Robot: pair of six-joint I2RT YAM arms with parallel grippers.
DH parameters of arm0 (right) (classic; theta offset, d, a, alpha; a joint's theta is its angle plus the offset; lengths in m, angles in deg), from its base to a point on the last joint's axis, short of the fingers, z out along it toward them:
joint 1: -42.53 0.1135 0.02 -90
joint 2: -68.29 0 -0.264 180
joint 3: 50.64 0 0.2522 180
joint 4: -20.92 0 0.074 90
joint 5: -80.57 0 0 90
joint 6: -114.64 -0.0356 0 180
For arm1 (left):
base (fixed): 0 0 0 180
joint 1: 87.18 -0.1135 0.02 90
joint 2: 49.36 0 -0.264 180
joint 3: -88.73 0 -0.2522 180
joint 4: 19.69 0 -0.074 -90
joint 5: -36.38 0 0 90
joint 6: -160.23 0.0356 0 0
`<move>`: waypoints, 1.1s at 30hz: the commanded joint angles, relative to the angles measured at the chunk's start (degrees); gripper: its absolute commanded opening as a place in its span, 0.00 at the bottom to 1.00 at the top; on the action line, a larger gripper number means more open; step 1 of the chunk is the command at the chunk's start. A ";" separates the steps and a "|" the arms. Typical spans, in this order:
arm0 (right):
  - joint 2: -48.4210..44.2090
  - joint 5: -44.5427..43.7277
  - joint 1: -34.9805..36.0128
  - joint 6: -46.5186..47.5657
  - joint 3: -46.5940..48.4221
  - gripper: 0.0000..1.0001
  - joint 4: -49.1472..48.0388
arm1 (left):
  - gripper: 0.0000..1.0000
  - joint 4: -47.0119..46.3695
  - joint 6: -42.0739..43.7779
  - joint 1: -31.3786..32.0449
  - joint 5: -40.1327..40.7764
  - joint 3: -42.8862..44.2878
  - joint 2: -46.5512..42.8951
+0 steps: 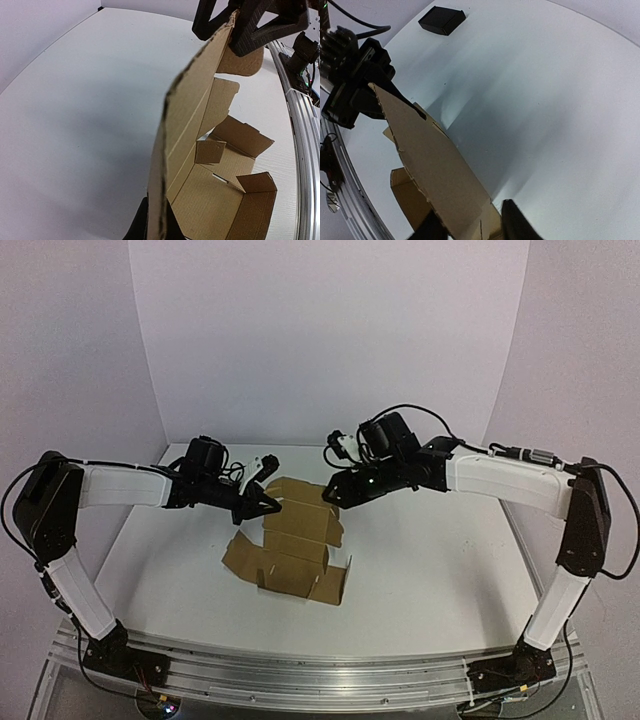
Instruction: Fold the paper box
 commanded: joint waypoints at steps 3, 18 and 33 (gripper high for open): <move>2.09 2.15 0.10 -1.39 2.51 0.26 0.37 | 0.00 -0.21 0.54 0.43 -1.31 1.24 -0.34; 0.20 1.40 0.22 2.02 -0.45 0.04 0.43 | 0.69 6.26 0.61 -2.01 -3.83 1.64 -0.89; -3.93 1.30 0.18 4.63 -4.84 0.04 -7.48 | 0.67 1.74 -12.17 -7.29 -13.68 -4.04 3.67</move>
